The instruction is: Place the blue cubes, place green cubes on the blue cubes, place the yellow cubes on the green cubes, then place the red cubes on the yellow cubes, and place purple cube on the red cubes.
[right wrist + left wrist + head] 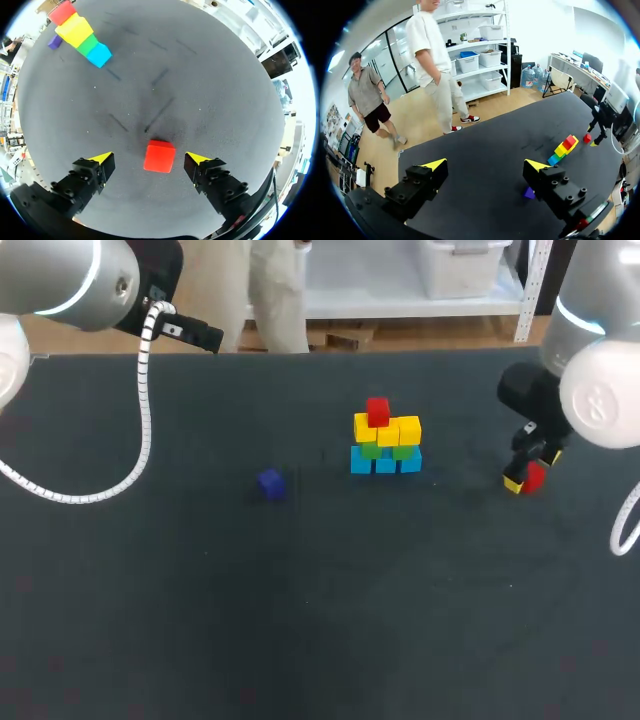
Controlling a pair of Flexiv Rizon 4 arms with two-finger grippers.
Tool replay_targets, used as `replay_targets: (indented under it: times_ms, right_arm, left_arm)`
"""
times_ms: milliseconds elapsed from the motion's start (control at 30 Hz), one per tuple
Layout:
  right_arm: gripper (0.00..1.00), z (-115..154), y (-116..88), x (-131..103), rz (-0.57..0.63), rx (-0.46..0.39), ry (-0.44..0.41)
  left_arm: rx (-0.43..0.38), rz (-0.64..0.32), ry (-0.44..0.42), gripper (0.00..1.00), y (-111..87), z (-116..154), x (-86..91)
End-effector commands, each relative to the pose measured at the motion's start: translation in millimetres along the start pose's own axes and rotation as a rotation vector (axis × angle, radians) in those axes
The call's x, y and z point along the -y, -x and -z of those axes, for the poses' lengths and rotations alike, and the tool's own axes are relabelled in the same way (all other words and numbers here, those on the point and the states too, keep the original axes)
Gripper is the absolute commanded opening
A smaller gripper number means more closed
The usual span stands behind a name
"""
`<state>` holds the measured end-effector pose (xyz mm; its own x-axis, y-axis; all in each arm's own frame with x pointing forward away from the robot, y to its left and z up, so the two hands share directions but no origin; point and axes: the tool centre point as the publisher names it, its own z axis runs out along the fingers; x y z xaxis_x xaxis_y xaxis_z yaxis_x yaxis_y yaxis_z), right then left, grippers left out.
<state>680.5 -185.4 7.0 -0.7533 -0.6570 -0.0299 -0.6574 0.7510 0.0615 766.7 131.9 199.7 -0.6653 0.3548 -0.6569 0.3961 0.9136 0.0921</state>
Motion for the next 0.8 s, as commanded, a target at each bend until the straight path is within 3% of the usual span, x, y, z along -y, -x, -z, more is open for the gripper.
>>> replay_targets:
  times_ms: [33, 100, 167, 233, 500, 633, 800]
  right_arm:
    - [0.91, -1.9, 0.8, 3.2, 0.000, -0.005, 0.009]
    - [0.87, -2.6, -0.1, 3.2, -0.001, -0.008, 0.010]
    - [0.75, -3.4, -1.3, 3.1, -0.001, -0.012, 0.011]
    - [0.49, -4.3, -2.8, 3.6, 0.000, -0.017, 0.010]
    - [0.39, -6.6, -6.1, 3.9, 0.004, -0.026, 0.017]
    - [0.13, -4.2, -7.0, 4.7, 0.010, -0.028, 0.010]
    - [0.00, 4.7, -5.2, 8.2, 0.038, -0.006, -0.005]
  left_arm:
    - [0.000, -0.003, -0.007, 1.00, -0.1, 0.4, -1.9]
    - [0.000, -0.003, -0.007, 1.00, -0.1, 0.4, -1.9]
    - [0.000, -0.003, -0.007, 1.00, -0.1, 0.4, -1.9]
    - [0.000, -0.003, -0.007, 1.00, -0.1, 0.4, -1.9]
    - [0.000, -0.003, -0.007, 1.00, -0.1, 0.4, -1.9]
    - [0.000, -0.003, -0.007, 1.00, -0.1, 0.4, -1.9]
    - [0.000, -0.003, -0.007, 1.00, -0.1, 0.4, -1.9]
